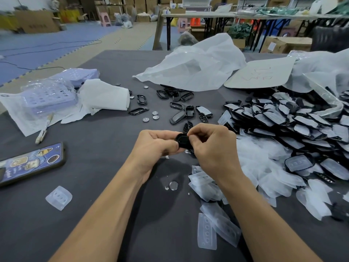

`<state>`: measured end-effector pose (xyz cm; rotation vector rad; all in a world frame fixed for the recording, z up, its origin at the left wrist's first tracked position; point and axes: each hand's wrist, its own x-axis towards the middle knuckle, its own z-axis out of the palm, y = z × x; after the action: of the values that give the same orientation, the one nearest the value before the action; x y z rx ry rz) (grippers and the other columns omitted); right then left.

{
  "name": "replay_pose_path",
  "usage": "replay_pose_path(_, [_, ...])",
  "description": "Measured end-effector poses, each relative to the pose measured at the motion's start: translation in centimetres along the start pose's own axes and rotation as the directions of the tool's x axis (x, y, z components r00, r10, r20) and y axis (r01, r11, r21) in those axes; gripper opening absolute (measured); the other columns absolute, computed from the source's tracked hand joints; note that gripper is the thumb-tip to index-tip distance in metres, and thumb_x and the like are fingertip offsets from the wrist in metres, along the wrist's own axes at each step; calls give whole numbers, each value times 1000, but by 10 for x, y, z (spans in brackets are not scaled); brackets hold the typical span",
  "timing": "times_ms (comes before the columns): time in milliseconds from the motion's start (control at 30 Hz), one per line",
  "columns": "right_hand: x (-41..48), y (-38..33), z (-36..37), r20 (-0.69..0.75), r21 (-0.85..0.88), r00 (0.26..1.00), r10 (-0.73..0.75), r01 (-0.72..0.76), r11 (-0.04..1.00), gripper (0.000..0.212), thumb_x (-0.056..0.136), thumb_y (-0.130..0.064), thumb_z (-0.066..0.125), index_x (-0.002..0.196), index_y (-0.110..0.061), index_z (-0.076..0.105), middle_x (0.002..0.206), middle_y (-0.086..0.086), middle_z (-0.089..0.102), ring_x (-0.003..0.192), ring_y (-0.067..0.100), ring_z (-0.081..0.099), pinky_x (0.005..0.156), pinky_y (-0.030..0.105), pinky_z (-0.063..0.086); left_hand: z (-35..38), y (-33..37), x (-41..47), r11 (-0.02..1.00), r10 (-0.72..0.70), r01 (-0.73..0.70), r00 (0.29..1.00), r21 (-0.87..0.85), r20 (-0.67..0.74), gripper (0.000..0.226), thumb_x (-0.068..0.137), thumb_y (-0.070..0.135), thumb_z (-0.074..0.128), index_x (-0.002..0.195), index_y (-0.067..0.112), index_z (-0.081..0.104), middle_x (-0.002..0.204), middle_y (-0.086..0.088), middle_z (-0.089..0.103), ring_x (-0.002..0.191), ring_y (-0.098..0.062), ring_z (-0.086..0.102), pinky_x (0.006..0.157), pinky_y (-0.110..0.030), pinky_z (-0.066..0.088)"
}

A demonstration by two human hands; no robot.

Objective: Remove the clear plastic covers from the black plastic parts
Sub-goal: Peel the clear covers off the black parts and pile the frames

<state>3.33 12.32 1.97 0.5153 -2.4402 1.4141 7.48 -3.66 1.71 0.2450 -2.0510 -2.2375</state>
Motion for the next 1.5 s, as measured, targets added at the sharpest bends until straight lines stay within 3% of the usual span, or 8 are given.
replay_pose_path(233, [-3,-5,3,-76,-40,997,25,-28,999,11,82,-23,82,80,-23,71,63,-11,68,65,10,66,70,35,57,9,-1,-2,999,45,-46,994,-8,-98,20,75,1,70,87,9,84,83,-18,79,73,-21,75,77,-26,59])
replay_pose_path(400, [-3,-5,3,-130,-114,991,35,-50,992,21,84,-43,80,91,-28,68,62,-9,59,64,12,59,64,29,47,8,1,-3,993,77,-91,983,-77,-165,30,85,-11,68,74,12,84,76,-12,78,65,-21,76,62,-22,59])
replay_pose_path(500, [-6,-9,11,-21,30,998,63,-62,998,12,95,-32,69,86,-24,70,61,-11,64,63,7,63,59,21,46,7,3,-2,989,75,-98,978,-110,-195,30,86,-14,67,76,9,83,78,-15,78,65,-22,76,61,-22,58])
replay_pose_path(767, [-5,-5,8,52,163,985,163,-169,972,17,93,-20,70,77,-18,76,57,-2,69,58,18,70,57,32,56,12,-1,-6,995,30,-40,992,-87,-119,14,86,-12,71,95,-4,78,81,-19,78,67,-25,77,66,-24,61])
replay_pose_path(933, [-4,-8,9,65,120,991,113,-120,985,7,91,-25,72,84,-25,75,58,-9,69,53,9,64,57,28,54,9,5,-5,995,28,-54,960,-87,-277,27,81,-18,71,74,7,79,71,-12,77,58,-24,74,58,-24,60])
replay_pose_path(1100, [4,0,-16,-103,-172,995,7,-25,985,12,93,-17,68,87,-25,75,58,-16,61,57,8,59,60,18,49,-25,6,8,956,-102,-61,847,-286,-521,15,88,-10,68,89,5,71,70,-6,76,55,-15,72,59,-24,60])
replay_pose_path(1300, [9,2,-36,81,-406,994,78,-38,913,17,87,-14,68,81,-25,79,73,-6,72,77,22,67,91,45,54,-23,0,11,904,-156,-32,904,-426,-398,19,96,-4,51,96,-2,69,74,-9,76,51,-13,59,62,-23,58])
replay_pose_path(1500, [6,-4,-61,416,-376,880,228,-61,925,10,75,-38,85,67,-37,78,62,-20,69,63,-8,62,51,7,43,-20,2,9,947,-152,39,929,-318,-339,28,92,-8,51,89,6,75,67,-7,73,56,-17,62,52,-19,51])
